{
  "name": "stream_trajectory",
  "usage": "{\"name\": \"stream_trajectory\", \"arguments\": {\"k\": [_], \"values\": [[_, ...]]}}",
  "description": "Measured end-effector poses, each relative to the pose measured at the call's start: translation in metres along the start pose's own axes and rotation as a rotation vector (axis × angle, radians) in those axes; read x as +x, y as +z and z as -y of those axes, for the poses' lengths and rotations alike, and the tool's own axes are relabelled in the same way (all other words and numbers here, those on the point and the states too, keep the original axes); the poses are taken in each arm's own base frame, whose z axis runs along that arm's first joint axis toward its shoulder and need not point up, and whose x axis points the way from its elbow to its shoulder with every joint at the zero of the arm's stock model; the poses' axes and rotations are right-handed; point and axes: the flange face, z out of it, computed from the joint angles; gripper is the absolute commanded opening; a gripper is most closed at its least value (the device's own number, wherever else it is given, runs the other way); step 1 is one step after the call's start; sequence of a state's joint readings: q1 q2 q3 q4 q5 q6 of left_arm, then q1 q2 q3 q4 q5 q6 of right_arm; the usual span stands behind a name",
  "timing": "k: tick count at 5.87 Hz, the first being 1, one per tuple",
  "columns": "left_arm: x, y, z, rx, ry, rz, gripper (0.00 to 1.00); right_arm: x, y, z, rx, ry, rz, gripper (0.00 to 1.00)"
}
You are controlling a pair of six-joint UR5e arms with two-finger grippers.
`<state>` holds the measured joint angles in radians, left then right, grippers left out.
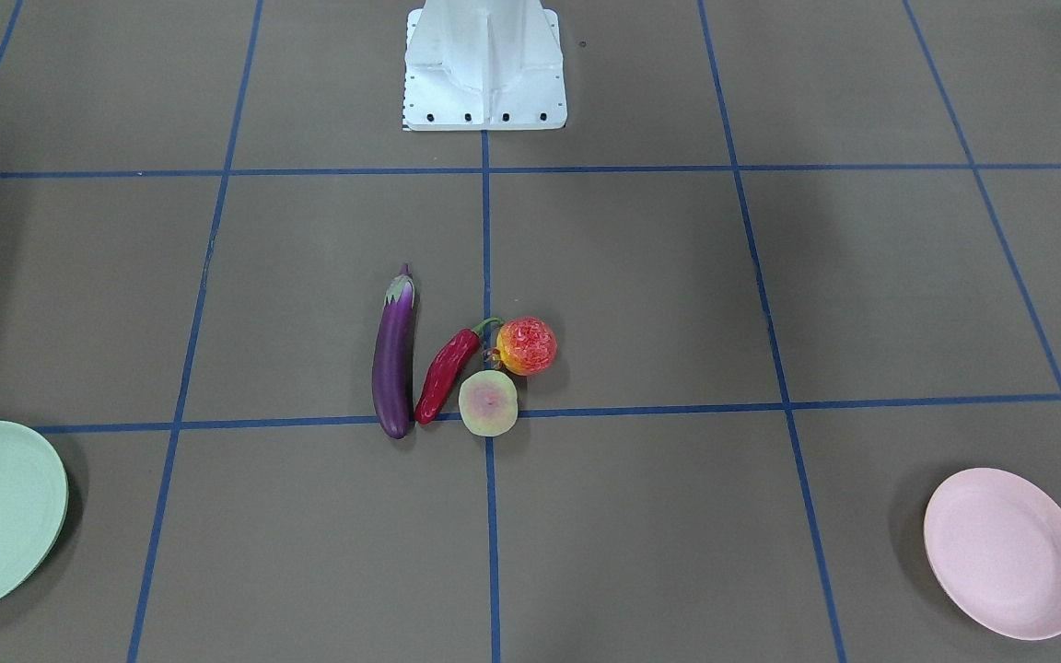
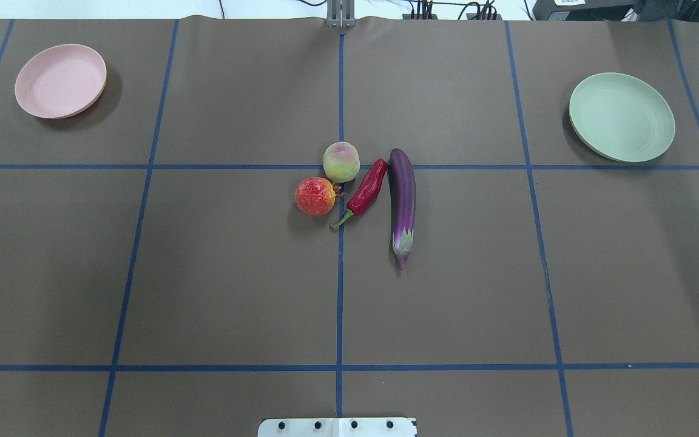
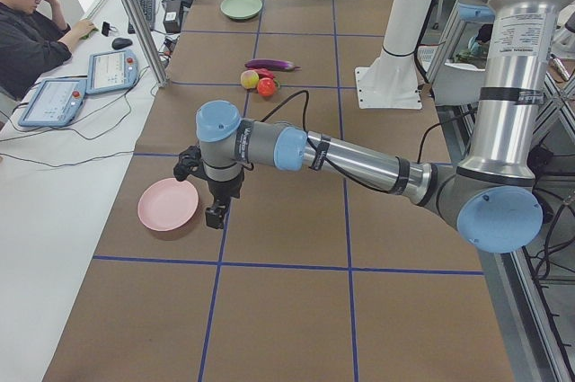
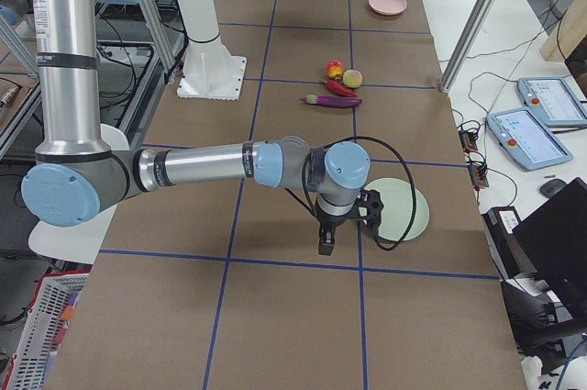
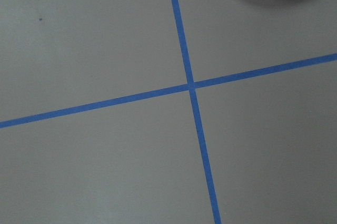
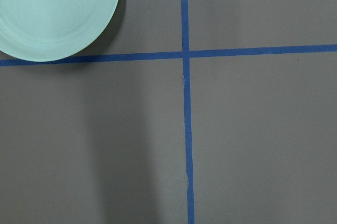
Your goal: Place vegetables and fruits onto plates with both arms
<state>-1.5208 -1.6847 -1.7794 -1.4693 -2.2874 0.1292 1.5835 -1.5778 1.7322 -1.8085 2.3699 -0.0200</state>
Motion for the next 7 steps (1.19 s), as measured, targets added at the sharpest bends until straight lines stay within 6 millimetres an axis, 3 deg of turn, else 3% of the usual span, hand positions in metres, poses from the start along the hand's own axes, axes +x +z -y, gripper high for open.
{"name": "stream_trajectory", "arguments": {"k": [1,3,5,7], "values": [[0.030,-0.004,0.020,0.014,0.028,-0.007,1.00,-0.001,-0.001,0.000,0.001,-0.002,0.000,1.00],[0.099,0.011,0.052,-0.010,0.103,-0.037,1.00,-0.003,-0.002,0.001,0.005,-0.007,0.008,1.00],[0.196,0.017,0.097,-0.067,0.064,-0.077,1.00,-0.005,-0.003,0.001,0.007,-0.011,0.012,1.00],[0.306,0.026,0.121,-0.115,-0.113,-0.130,1.00,-0.006,-0.002,0.001,0.006,-0.014,0.012,1.00]]}}
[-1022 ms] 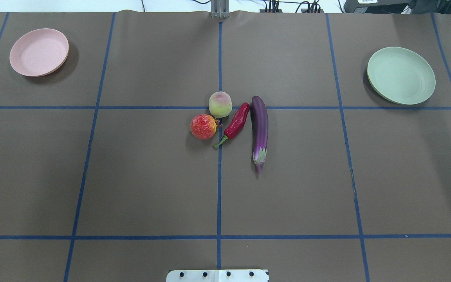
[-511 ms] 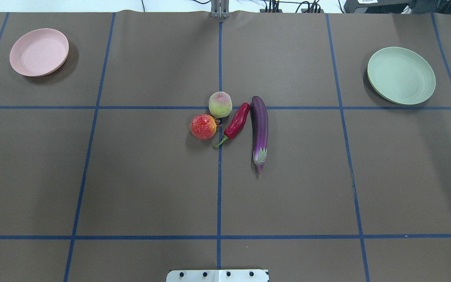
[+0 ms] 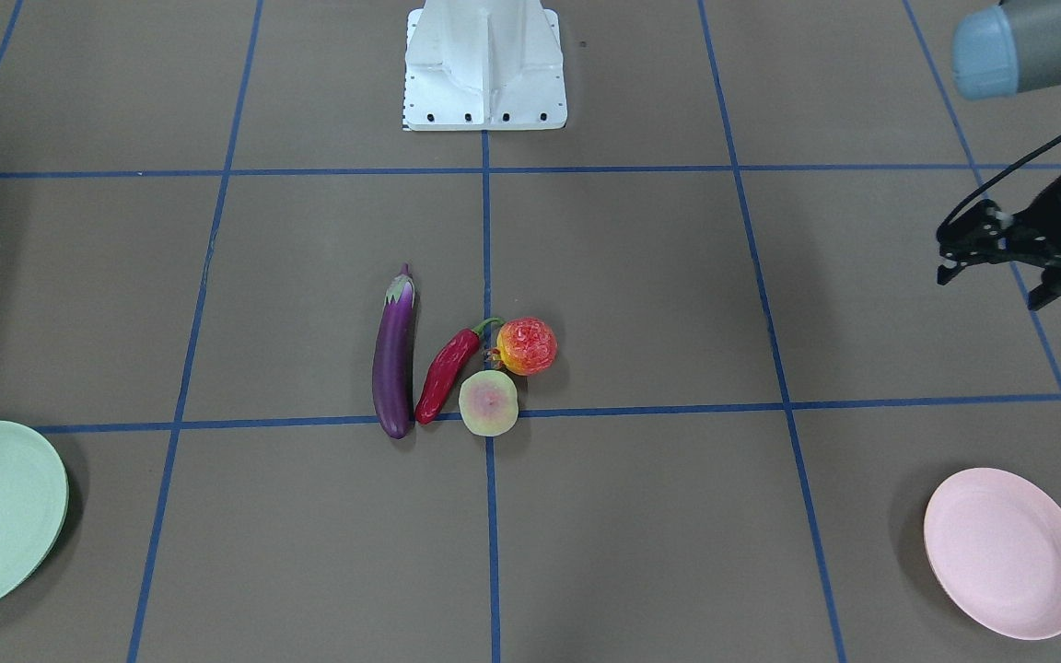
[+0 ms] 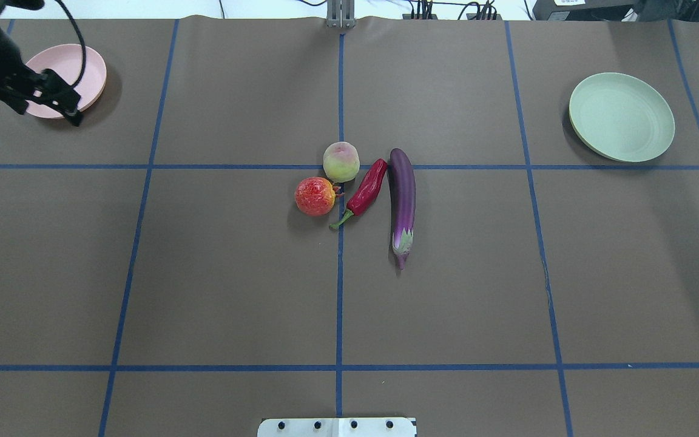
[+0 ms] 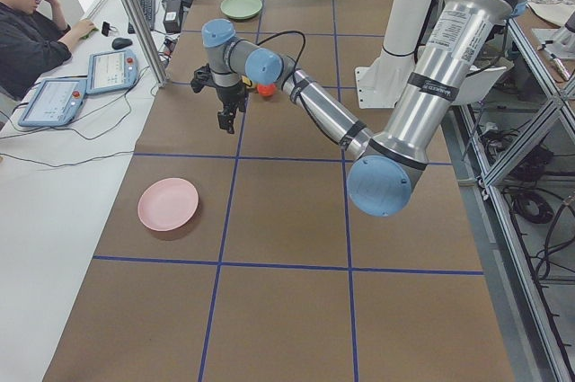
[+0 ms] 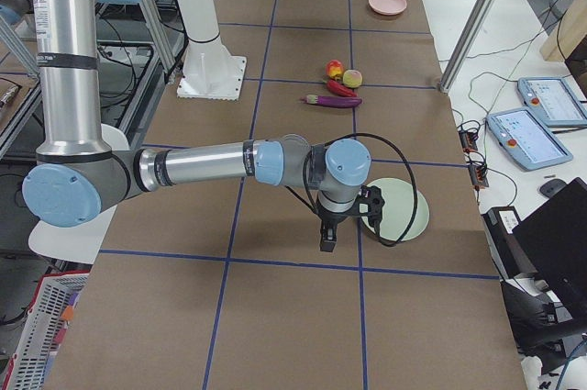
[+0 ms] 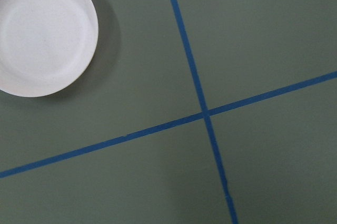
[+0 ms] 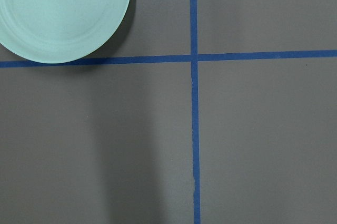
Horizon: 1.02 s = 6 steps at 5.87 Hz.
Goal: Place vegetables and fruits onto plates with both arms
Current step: 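Move the left gripper down over the red chili pepper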
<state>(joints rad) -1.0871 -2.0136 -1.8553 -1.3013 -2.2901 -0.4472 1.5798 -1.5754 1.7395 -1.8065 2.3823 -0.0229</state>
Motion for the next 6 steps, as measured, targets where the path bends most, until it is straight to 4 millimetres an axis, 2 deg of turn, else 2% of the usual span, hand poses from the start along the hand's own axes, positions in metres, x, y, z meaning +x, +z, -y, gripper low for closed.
{"name": "stream_trajectory", "arguments": {"k": [2,3,4,5,6], "values": [[0.139,0.023,-0.007,-0.032,-0.132,-0.052,1.00,-0.002,0.000,0.002,-0.001,-0.005,0.000,1.00],[0.183,0.039,-0.012,-0.007,-0.171,-0.056,1.00,-0.004,-0.001,0.004,0.001,-0.008,-0.001,1.00],[0.206,0.063,-0.008,0.032,-0.207,-0.087,1.00,-0.004,-0.001,0.005,0.002,-0.009,-0.001,1.00],[0.225,0.088,0.002,0.064,-0.239,-0.131,1.00,-0.005,-0.001,0.006,0.001,-0.010,-0.001,1.00],[0.253,0.110,0.013,0.080,-0.251,-0.148,1.00,-0.005,0.000,0.006,0.000,-0.010,-0.002,1.00]]}}
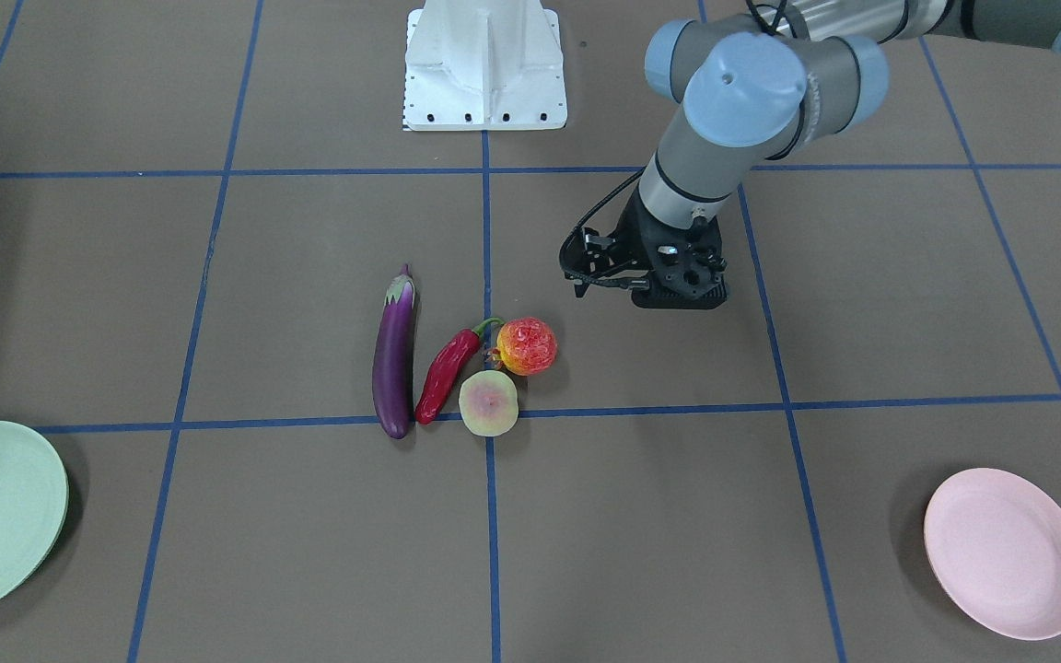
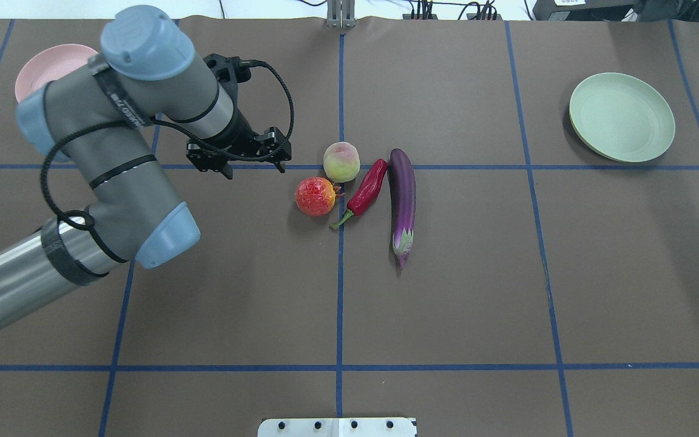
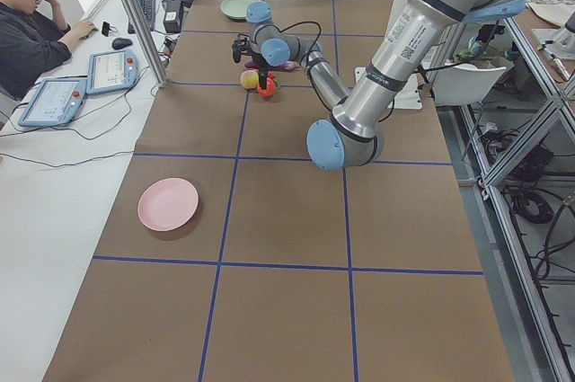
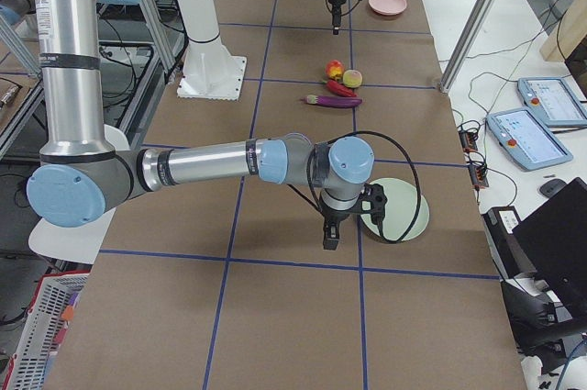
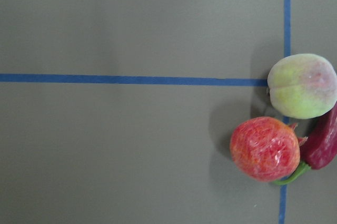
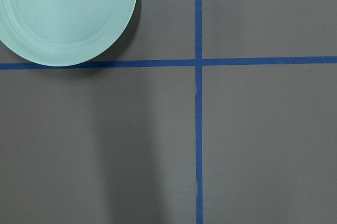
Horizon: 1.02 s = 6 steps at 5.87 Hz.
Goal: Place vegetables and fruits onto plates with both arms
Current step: 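Move the left gripper down over the red chili pepper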
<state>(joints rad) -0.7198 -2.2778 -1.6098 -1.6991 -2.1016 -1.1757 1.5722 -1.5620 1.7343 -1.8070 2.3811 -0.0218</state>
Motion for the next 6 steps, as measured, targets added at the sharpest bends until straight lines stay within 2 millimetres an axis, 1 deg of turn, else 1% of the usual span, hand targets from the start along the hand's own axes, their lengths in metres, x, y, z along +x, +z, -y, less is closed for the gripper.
{"name": "stream_trajectory", "arguments": {"k": [1,2,3,4,5,6], "values": [[0.031,0.024,0.000,0.008,-0.011,0.007,1.00,0.000,0.001,0.000,-0.002,0.000,-0.001,1.00],[0.054,0.043,0.000,0.013,-0.025,0.024,1.00,0.000,0.002,0.001,-0.003,0.001,-0.002,1.00],[0.065,0.054,-0.002,0.016,-0.029,0.037,1.00,0.000,0.002,0.001,-0.004,0.001,-0.002,1.00],[0.071,0.058,-0.003,0.019,-0.029,0.040,1.00,0.000,0.002,0.001,-0.005,0.001,-0.002,1.00],[0.082,0.056,-0.002,0.021,-0.028,0.035,1.00,-0.001,0.003,0.001,-0.007,0.000,-0.002,1.00],[0.100,0.057,0.001,0.019,-0.028,0.034,1.00,-0.001,0.004,0.001,-0.008,0.000,-0.002,1.00]]}}
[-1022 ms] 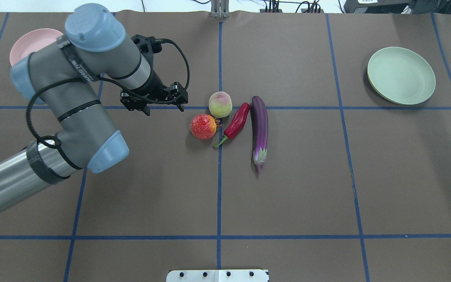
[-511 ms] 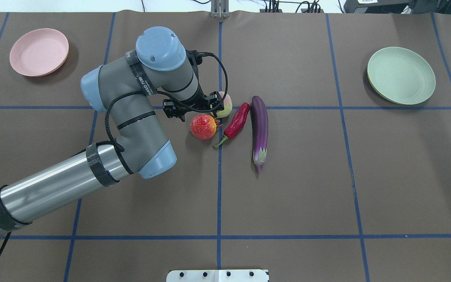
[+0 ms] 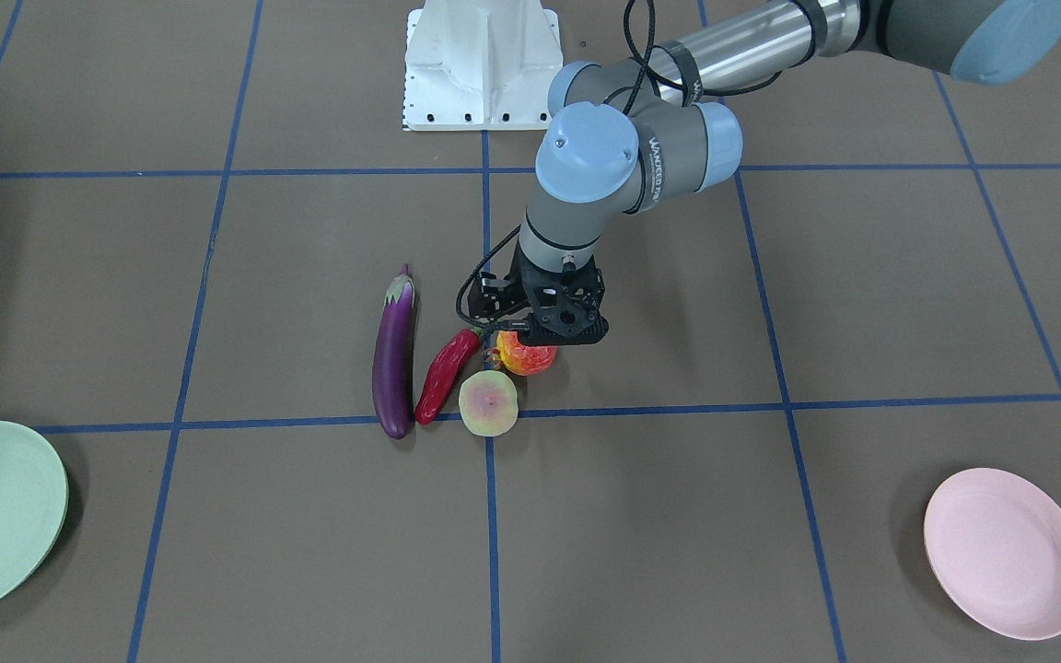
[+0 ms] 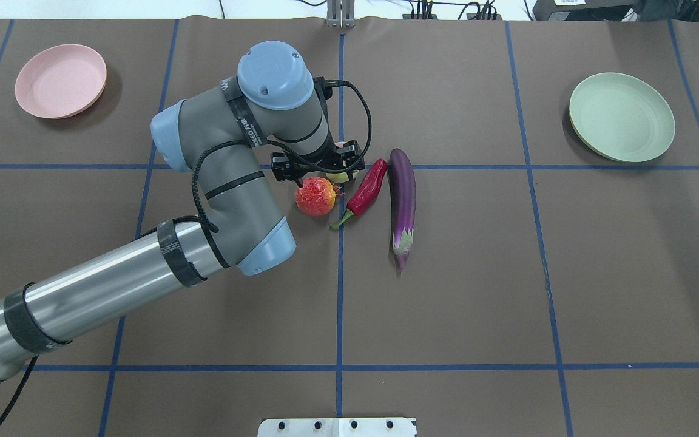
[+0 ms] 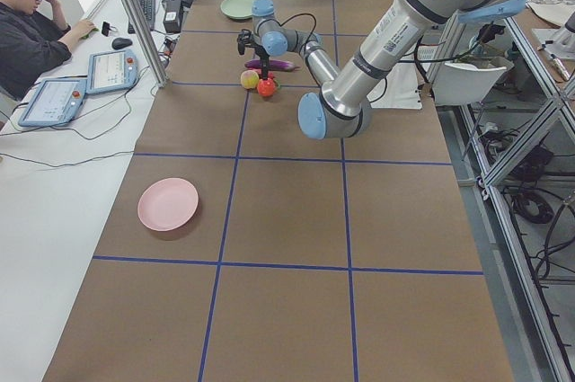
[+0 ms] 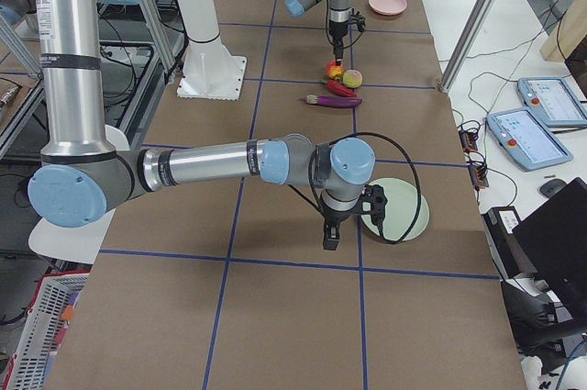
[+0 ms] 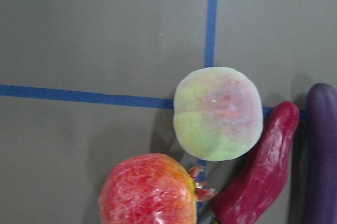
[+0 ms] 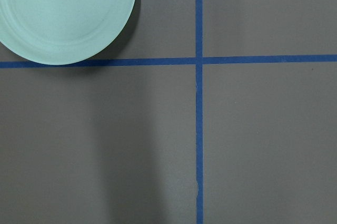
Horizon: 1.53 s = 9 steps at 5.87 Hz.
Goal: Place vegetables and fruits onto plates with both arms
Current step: 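Move the left gripper down over the red chili pepper, then close the left gripper on the red chili pepper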
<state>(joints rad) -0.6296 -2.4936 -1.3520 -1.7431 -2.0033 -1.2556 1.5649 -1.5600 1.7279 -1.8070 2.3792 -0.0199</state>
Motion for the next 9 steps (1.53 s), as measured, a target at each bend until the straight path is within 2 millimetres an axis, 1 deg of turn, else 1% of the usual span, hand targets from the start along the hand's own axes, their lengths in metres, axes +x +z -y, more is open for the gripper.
{"name": "stream_trajectory", "arguments": {"k": [1,2,3,5,6,7,8,9], "values": [[0.017,0.005,0.000,-0.006,0.004,-0.001,1.00,-0.001,0.001,0.000,-0.002,-0.001,-0.001,1.00],[0.027,0.011,-0.003,-0.011,0.009,-0.008,1.00,-0.001,0.002,0.000,-0.005,-0.002,-0.001,1.00],[0.032,0.020,-0.006,-0.016,0.008,-0.018,1.00,-0.001,0.004,0.001,-0.008,-0.003,-0.002,1.00],[0.033,0.046,-0.013,-0.024,0.006,-0.048,1.00,-0.002,0.004,0.002,-0.008,-0.005,-0.003,1.00],[0.035,0.053,-0.017,-0.029,0.003,-0.058,1.00,-0.002,0.004,0.003,-0.008,-0.007,-0.003,1.00],[0.039,0.056,-0.021,-0.032,0.003,-0.063,1.00,-0.003,0.004,0.003,-0.008,-0.007,-0.004,1.00],[0.046,0.058,-0.022,-0.019,0.005,-0.060,1.00,-0.003,0.003,0.003,-0.007,-0.007,-0.005,1.00],[0.058,0.064,-0.020,0.010,0.007,-0.048,0.99,-0.002,0.004,0.003,-0.008,-0.007,-0.005,1.00]]}}
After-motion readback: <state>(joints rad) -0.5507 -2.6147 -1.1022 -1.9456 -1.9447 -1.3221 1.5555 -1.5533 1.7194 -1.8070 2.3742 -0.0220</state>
